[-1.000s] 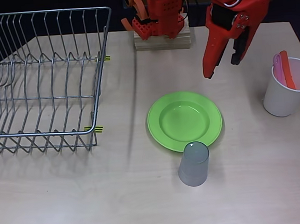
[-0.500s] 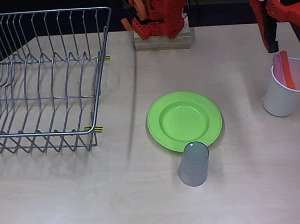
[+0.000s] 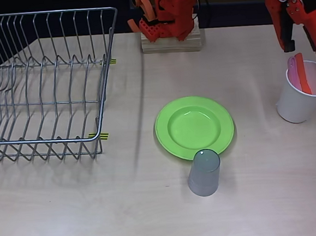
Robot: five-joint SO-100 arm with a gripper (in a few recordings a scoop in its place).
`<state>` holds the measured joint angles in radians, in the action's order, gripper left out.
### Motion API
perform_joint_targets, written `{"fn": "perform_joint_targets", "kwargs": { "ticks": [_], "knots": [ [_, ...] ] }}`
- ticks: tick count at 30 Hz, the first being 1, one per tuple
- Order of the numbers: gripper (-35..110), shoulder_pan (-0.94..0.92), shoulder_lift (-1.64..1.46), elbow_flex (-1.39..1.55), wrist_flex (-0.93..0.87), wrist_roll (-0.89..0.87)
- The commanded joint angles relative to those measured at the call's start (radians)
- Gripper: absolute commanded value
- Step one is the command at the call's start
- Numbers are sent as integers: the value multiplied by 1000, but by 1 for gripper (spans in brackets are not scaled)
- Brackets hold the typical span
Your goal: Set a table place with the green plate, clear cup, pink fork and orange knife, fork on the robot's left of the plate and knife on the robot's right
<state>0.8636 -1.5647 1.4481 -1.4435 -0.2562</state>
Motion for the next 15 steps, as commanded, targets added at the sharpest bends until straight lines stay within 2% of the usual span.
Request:
{"fn": "perform_joint_targets", "kwargs": {
  "ticks": [1,9,15],
  "knots": [
    [30,41,-40,8,-3,-78],
    [25,114,-35,57,15,-150],
    [22,146,-21,120,64,-132]
  ]
}}
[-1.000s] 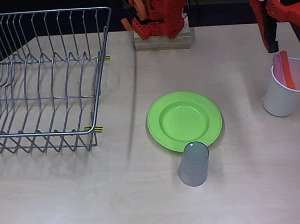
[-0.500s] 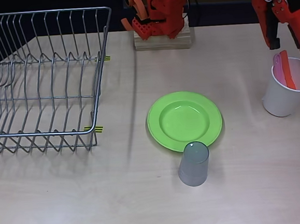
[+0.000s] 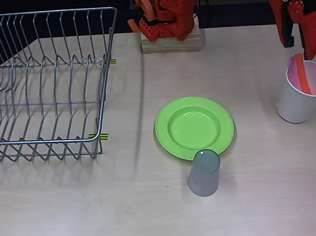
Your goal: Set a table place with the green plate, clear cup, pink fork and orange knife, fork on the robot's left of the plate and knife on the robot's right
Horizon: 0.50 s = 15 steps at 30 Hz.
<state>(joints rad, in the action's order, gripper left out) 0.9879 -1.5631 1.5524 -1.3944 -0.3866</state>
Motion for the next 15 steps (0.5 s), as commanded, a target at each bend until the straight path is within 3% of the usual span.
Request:
{"fn": "perform_joint_targets", "kwargs": {
  "ticks": [1,15],
  "knots": [
    [23,23,-17,20,18,5],
    [23,5,-3,86,60,103]
  ]
}}
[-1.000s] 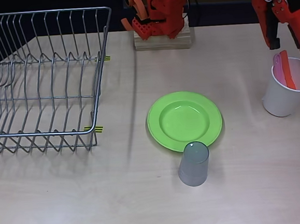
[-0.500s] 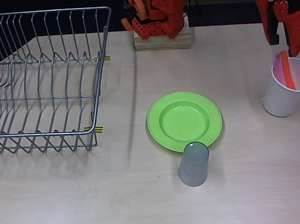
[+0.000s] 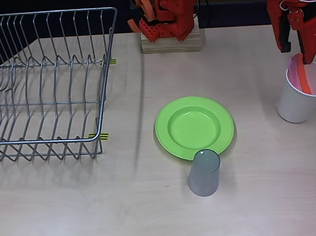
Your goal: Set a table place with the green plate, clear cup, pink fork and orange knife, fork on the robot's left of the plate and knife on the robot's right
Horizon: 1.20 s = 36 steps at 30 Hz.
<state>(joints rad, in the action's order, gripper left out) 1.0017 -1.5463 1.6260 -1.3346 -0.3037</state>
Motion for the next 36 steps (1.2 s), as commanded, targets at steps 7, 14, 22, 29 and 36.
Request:
{"fn": "perform_joint_targets", "kwargs": {
  "ticks": [7,14,22,29,36],
  "knots": [
    [19,-41,-18,15,8,86],
    [15,-57,-6,18,26,115],
    [10,-63,8,18,55,129],
    [9,-66,15,18,61,143],
    [10,-66,15,14,61,146]
  ]
}}
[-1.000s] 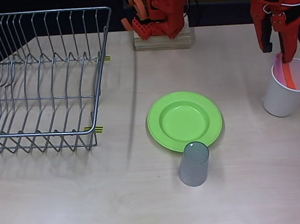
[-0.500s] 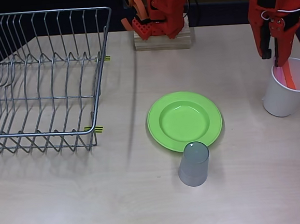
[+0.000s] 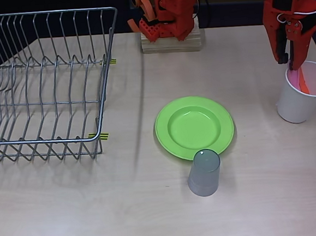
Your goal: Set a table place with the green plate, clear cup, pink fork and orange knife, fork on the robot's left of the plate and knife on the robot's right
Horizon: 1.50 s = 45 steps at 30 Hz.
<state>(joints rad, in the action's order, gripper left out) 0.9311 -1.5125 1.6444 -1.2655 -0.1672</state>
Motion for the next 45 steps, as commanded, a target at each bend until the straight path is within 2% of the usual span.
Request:
{"fn": "perform_joint_targets", "kwargs": {
  "ticks": [1,7,34,40,45],
  "knots": [
    [11,5,-18,-6,-8,9],
    [15,12,-18,-11,-8,3],
    [11,38,12,-38,-6,-49],
    [1,40,26,-51,5,-49],
    [0,31,29,-75,-6,-32]
  ]
}}
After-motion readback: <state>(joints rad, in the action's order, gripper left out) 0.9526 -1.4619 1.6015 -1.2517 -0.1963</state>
